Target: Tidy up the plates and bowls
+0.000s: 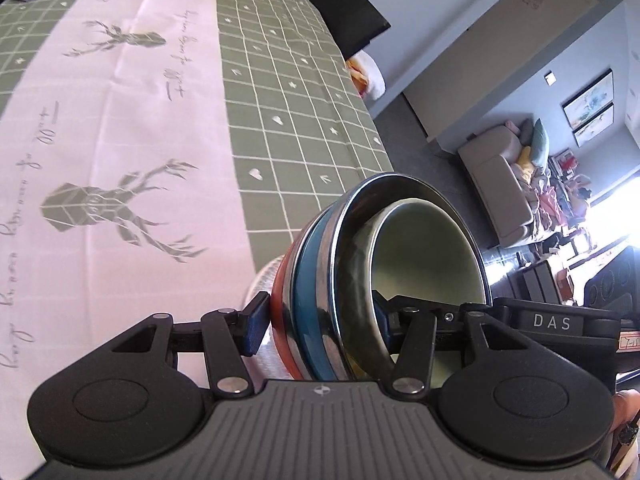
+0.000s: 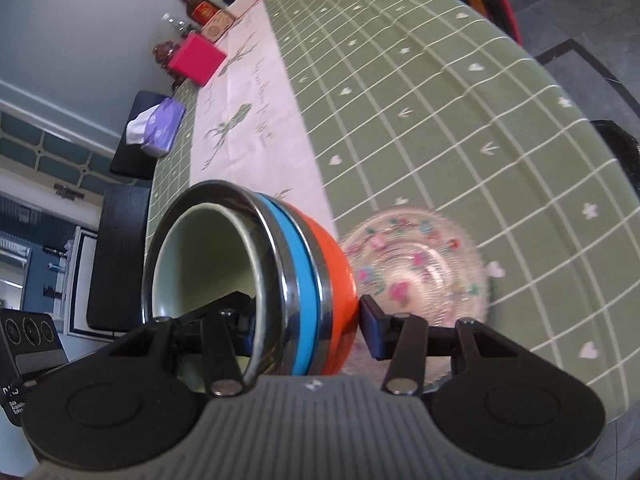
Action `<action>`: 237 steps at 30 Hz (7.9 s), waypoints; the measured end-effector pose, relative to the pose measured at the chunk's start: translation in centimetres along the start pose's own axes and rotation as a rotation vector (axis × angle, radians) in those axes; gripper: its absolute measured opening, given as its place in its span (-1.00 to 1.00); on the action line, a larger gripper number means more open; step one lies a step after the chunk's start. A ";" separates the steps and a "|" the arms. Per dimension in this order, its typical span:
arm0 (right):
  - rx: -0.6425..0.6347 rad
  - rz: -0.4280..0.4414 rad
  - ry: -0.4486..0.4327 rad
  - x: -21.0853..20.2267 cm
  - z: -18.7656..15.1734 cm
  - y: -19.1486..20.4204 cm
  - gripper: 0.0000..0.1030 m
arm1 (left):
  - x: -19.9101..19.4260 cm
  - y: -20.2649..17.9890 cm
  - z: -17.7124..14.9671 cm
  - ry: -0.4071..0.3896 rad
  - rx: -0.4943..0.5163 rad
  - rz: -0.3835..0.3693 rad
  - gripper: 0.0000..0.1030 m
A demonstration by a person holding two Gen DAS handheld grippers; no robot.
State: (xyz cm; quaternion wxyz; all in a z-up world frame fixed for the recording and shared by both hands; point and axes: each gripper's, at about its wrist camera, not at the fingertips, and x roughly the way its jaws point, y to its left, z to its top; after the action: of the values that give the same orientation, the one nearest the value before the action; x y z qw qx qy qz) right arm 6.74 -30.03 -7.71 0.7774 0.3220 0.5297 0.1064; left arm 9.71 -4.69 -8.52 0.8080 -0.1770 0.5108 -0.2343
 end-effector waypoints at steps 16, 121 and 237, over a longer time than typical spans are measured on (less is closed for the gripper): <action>0.050 -0.038 0.063 2.2 1.6 -4.2 -0.08 | 4.3 0.2 -0.5 0.087 -0.090 0.024 0.13; 0.163 0.016 -0.195 4.1 -3.7 -10.1 -0.59 | 4.9 6.4 -7.0 -0.199 -0.162 -0.062 -0.46; -0.580 -0.336 -0.530 -1.2 -17.6 3.9 0.84 | -5.9 -2.0 -14.8 -0.481 0.362 0.549 0.83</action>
State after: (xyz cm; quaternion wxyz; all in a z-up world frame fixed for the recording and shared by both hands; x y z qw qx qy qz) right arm -8.80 -20.85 -8.50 0.9515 0.0154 0.3051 0.0362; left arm -6.32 -3.74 -9.25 0.9551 0.0615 0.2858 -0.0481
